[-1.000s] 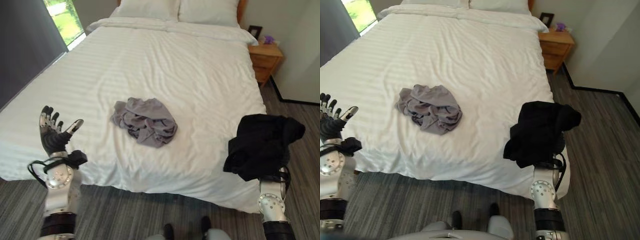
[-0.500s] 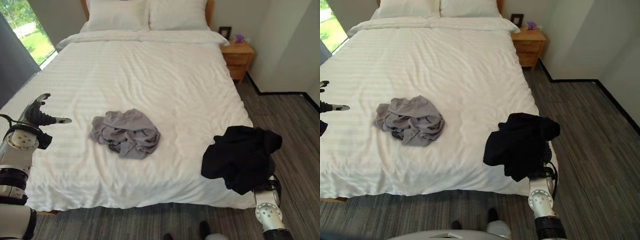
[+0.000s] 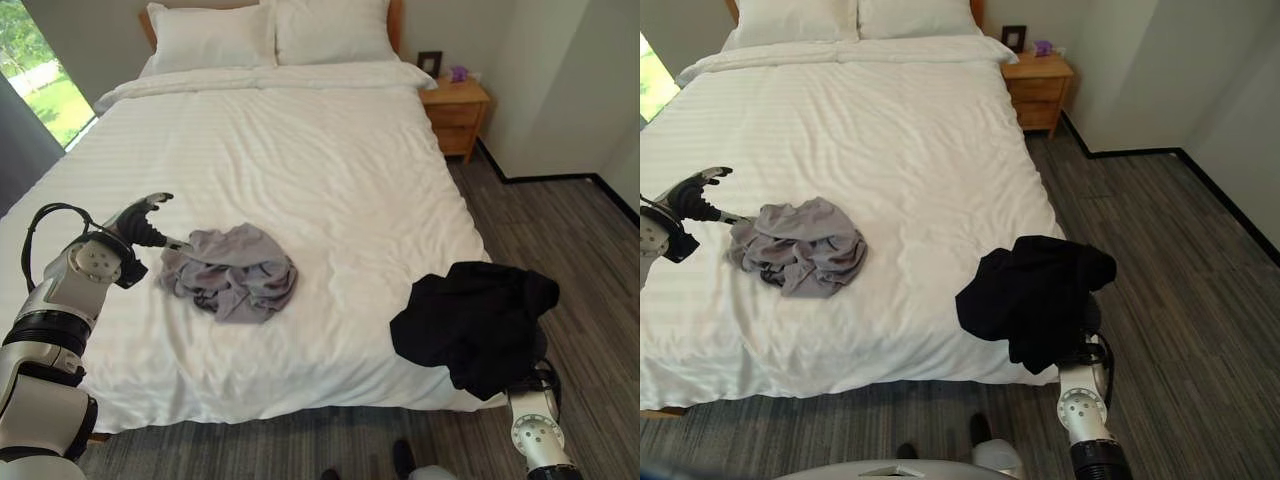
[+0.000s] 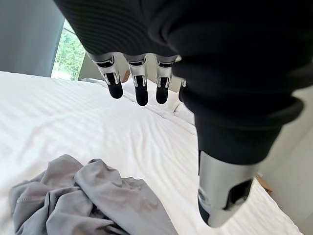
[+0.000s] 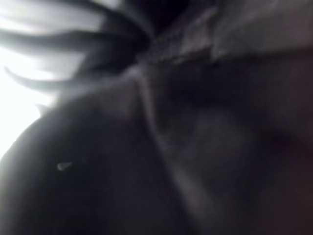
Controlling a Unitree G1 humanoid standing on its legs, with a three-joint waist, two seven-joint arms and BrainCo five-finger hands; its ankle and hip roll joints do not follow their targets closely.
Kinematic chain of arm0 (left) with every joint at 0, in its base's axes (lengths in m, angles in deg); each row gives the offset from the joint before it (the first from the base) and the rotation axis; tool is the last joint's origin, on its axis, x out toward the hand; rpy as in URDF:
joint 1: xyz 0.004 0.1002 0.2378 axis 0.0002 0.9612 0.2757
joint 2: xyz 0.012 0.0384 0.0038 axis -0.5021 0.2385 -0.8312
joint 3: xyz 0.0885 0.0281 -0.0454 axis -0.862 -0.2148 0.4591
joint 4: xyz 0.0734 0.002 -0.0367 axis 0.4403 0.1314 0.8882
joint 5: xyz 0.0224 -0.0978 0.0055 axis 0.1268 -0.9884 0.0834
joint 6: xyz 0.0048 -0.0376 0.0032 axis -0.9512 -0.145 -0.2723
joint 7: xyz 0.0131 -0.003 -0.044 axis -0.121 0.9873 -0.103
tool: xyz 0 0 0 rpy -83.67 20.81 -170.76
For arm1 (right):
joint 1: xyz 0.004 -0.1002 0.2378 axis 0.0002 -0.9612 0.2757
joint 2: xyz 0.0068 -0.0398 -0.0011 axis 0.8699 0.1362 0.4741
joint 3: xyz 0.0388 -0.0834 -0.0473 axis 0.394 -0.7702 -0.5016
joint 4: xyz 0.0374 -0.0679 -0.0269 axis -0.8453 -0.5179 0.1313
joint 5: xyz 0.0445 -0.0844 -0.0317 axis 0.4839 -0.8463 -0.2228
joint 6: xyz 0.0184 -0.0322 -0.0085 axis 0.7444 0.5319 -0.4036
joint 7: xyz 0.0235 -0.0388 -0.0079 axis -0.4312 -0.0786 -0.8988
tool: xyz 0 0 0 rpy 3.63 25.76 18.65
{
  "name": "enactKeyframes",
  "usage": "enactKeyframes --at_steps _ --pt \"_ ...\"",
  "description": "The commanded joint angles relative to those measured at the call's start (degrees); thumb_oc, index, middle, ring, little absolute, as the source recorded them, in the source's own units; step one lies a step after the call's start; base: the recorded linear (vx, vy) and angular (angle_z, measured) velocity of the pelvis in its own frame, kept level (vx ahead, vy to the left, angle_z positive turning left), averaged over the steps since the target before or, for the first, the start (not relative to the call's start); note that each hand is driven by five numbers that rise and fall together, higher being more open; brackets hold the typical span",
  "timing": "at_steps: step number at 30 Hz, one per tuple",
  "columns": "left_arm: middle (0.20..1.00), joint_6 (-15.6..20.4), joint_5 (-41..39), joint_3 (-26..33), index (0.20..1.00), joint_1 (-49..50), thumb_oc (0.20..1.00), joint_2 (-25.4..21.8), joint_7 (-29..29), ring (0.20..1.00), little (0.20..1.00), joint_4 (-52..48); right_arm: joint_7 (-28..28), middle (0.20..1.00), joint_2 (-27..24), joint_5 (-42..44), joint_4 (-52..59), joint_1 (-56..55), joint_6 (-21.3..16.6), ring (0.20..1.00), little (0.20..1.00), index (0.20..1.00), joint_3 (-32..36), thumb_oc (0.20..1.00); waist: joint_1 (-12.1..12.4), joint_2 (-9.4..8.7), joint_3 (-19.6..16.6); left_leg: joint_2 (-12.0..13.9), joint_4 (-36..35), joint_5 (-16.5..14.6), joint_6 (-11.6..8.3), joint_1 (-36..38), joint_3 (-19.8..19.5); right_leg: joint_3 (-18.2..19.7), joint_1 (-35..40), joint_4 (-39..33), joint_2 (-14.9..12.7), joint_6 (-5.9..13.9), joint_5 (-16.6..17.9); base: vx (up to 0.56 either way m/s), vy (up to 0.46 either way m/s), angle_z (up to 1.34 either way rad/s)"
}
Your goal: Pick up bed clothes into laundry basket.
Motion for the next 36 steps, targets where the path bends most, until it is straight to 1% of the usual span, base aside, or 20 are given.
enactKeyframes --at_steps 1,4,6,9,11,12,14,15,18,20,21,22,24,27,28,29,32,33,34,36 --pt "1.000 0.2 2.9 2.3 1.000 -6.4 1.000 1.2 -2.8 1.000 1.000 4.3 -2.8 0.200 -1.6 0.7 4.3 3.3 -1.3 0.200 0.200 0.200 0.4 0.200 -0.2 1.24 2.2 0.9 0.6 -2.4 -2.07 1.8 -3.3 -0.1 0.0 0.8 -1.4 3.90 1.2 0.00 0.000 0.00" --pt "1.000 0.1 3.3 2.2 1.000 -6.6 1.000 1.9 -3.3 1.000 1.000 4.3 -2.7 0.200 -1.7 0.5 4.4 3.3 -1.3 0.200 0.200 0.200 0.1 0.200 -0.3 1.22 2.5 1.0 0.6 -2.3 -2.12 1.3 -3.3 0.0 -0.5 0.8 -1.3 3.92 1.4 -0.01 -0.009 0.00" --pt "1.000 -0.1 5.0 2.1 1.000 -7.2 1.000 2.9 -4.6 1.000 1.000 5.2 -2.5 0.200 -1.7 0.0 4.9 2.8 -1.2 0.200 0.200 0.200 -0.4 0.200 -0.7 1.09 3.2 1.2 0.6 -1.7 -2.34 -0.4 -3.2 0.1 -2.1 0.8 -1.1 3.85 1.9 0.00 0.000 0.00" --pt "1.000 0.0 6.2 2.3 1.000 -7.3 1.000 3.6 -5.2 1.000 1.000 7.7 -2.8 0.200 -1.7 -0.1 4.5 2.1 -0.9 0.200 0.200 0.200 -0.9 0.200 -1.2 0.77 3.6 1.6 0.6 -1.3 -2.58 -1.5 -2.8 0.3 -3.4 0.8 -0.8 3.86 2.3 -0.03 -0.016 -0.02" --pt "1.000 -0.1 6.0 1.8 1.000 -10.3 1.000 3.8 -6.9 1.000 1.000 11.4 -3.4 0.200 -2.0 0.0 5.0 2.5 -0.6 0.200 0.200 0.200 -3.6 0.200 -2.5 -0.38 5.3 2.3 0.6 -0.2 -3.06 -5.3 -2.1 0.9 -7.6 0.8 -0.1 3.87 3.5 -0.18 -0.065 -0.09" --pt "1.000 -0.4 4.9 1.5 1.000 -12.9 1.000 3.8 -8.4 1.000 1.000 13.3 -3.4 0.200 -2.3 0.2 5.1 3.3 -0.7 0.200 0.200 0.200 -4.9 0.200 -3.0 -1.46 5.8 2.9 0.6 0.8 -3.44 -8.8 -1.7 1.4 -11.1 0.8 0.4 3.95 4.7 -0.17 -0.097 -0.25" --pt "1.000 -0.9 6.2 1.6 1.000 -14.3 1.000 3.5 -10.2 1.000 1.000 16.3 -3.2 0.200 -2.2 0.3 5.1 2.8 -0.7 0.200 0.200 0.200 -5.7 0.200 -3.5 -2.41 5.9 3.4 0.6 1.4 -3.80 -11.2 -1.3 1.7 -13.6 0.8 0.8 4.04 5.4 -0.06 -0.084 -0.20" --pt "1.000 -1.3 8.1 1.3 1.000 -15.2 1.000 3.5 -11.6 1.000 1.000 17.4 -3.0 0.200 -3.1 -0.2 5.2 2.0 -0.7 0.200 0.200 0.200 -5.5 0.200 -3.9 -3.14 6.2 3.7 0.6 1.9 -4.06 -13.4 -1.3 1.8 -15.8 0.8 0.9 4.15 5.9 0.00 -0.054 -0.12" --pt "1.000 -1.9 10.5 0.0 1.000 -16.8 1.000 2.7 -12.5 1.000 1.000 19.3 -3.4 0.200 -3.2 1.0 5.3 1.1 -1.4 0.200 0.200 0.200 -5.1 0.200 -4.3 -3.97 7.4 4.4 0.6 2.1 -4.17 -15.2 -1.0 1.8 -17.7 0.8 1.5 4.21 6.2 0.00 -0.017 -0.11" --pt "1.000 -2.3 10.5 0.1 1.000 -17.9 1.000 2.2 -14.2 1.000 1.000 20.5 -3.4 0.200 -2.9 1.7 5.5 1.8 -2.6 0.200 0.200 0.200 -5.7 0.200 -4.5 -4.77 8.4 4.8 0.6 2.2 -4.26 -16.3 -0.3 2.3 -19.4 0.8 2.0 4.52 6.8 -0.04 -0.007 -0.08" --pt "1.000 -2.3 10.5 0.1 1.000 -17.9 1.000 2.2 -14.2 1.000 1.000 20.5 -3.4 0.200 -2.9 1.7 5.5 1.8 -2.6 0.200 0.200 0.200 -5.7 0.200 -4.5 -4.78 8.4 4.8 0.6 2.2 -4.26 -16.3 -0.3 2.3 -19.4 0.8 2.0 4.52 6.8 -0.08 -0.031 -0.21" --pt "1.000 -3.0 11.2 -0.6 1.000 -19.0 1.000 2.1 -15.1 1.000 1.000 21.6 -3.1 0.200 -2.6 2.2 5.8 2.7 -3.3 0.200 0.200 0.200 -6.3 0.200 -4.7 -5.50 9.3 5.2 0.6 2.6 -4.54 -18.2 0.2 2.5 -21.2 0.8 2.2 4.76 7.8 -0.08 -0.039 -0.21" --pt "1.000 -3.7 13.3 -2.0 1.000 -19.8 1.000 2.4 -16.0 1.000 1.000 22.3 -2.8 0.200 -2.8 1.5 5.4 3.2 -3.6 0.200 0.200 0.200 -7.4 0.200 -4.7 -5.76 9.6 5.2 0.6 3.0 -4.74 -19.8 0.1 2.1 -22.8 0.8 2.2 4.92 8.3 -0.06 -0.036 -0.13" --pt "1.000 -4.5 18.5 -4.0 1.000 -18.6 1.000 3.3 -14.7 1.000 1.000 24.0 -2.6 0.200 -2.9 1.0 5.0 3.9 -3.6 0.200 0.200 0.200 -8.4 0.200 -4.8 -5.81 9.5 5.2 0.6 3.1 -5.01 -20.6 0.2 2.0 -23.7 0.8 2.1 5.04 8.3 0.02 -0.002 -0.01" --pt "0.856 -4.7 20.5 -4.4 0.856 -16.9 0.856 4.8 -13.1 0.856 0.856 25.1 -3.6 0.200 -2.8 1.1 5.2 4.0 -3.1 0.200 0.200 0.200 -9.3 0.200 -4.6 -5.80 9.4 5.3 0.6 2.9 -5.02 -20.0 0.4 2.2 -23.4 0.8 2.0 4.98 8.0 0.05 0.015 -0.04" --pt "0.200 -4.6 20.1 -3.7 0.200 -16.2 0.200 5.6 -13.0 0.200 0.200 25.1 -4.1 0.200 -2.8 1.1 5.1 4.0 -3.1 0.200 0.200 0.200 -9.8 0.200 -4.5 -5.81 9.4 5.3 0.6 2.7 -5.00 -19.7 0.4 2.3 -23.2 0.8 2.0 4.90 7.8 0.05 0.015 -0.05" --pt "0.200 -4.3 17.5 -1.1 0.200 -14.4 0.200 8.0 -12.6 0.200 0.200 24.5 -4.8 0.200 -3.1 0.9 5.4 3.8 -3.6 0.200 0.200 0.200 -10.3 0.200 -4.4 -5.56 9.2 5.0 0.6 2.3 -4.89 -19.2 0.1 2.2 -22.6 0.8 1.8 4.65 7.3 0.01 0.001 -0.04" --pt "0.200 -4.1 15.2 0.5 0.200 -13.6 0.200 9.0 -12.4 0.200 0.200 23.9 -5.1 0.200 -3.2 0.8 5.7 3.8 -3.7 0.200 0.200 0.200 -10.1 0.200 -4.3 -5.45 9.3 4.9 0.6 2.2 -4.86 -19.1 -0.1 2.0 -22.5 0.8 1.7 4.60 7.2 0.00 0.000 0.00" --pt "0.200 -4.1 15.2 0.6 0.200 -13.5 0.200 9.0 -12.5 0.200 0.200 23.9 -5.1 0.200 -3.2 0.8 5.8 3.8 -3.7 0.200 0.200 0.200 -10.1 0.200 -4.3 -5.41 9.2 4.9 0.6 2.2 -4.86 -19.1 -0.2 1.9 -22.5 0.8 1.7 4.60 7.2 0.00 0.000 0.00" --pt "0.200 -3.1 6.9 4.6 0.200 -12.6 0.200 11.6 -12.8 0.200 0.200 21.8 -4.9 0.200 -3.1 0.4 5.6 4.0 -4.1 0.200 0.200 0.200 -10.0 0.200 -4.3 -5.24 9.1 4.8 0.6 2.1 -4.79 -19.3 -0.6 1.3 -22.5 0.8 1.5 4.52 7.0 -0.01 -0.008 0.05"
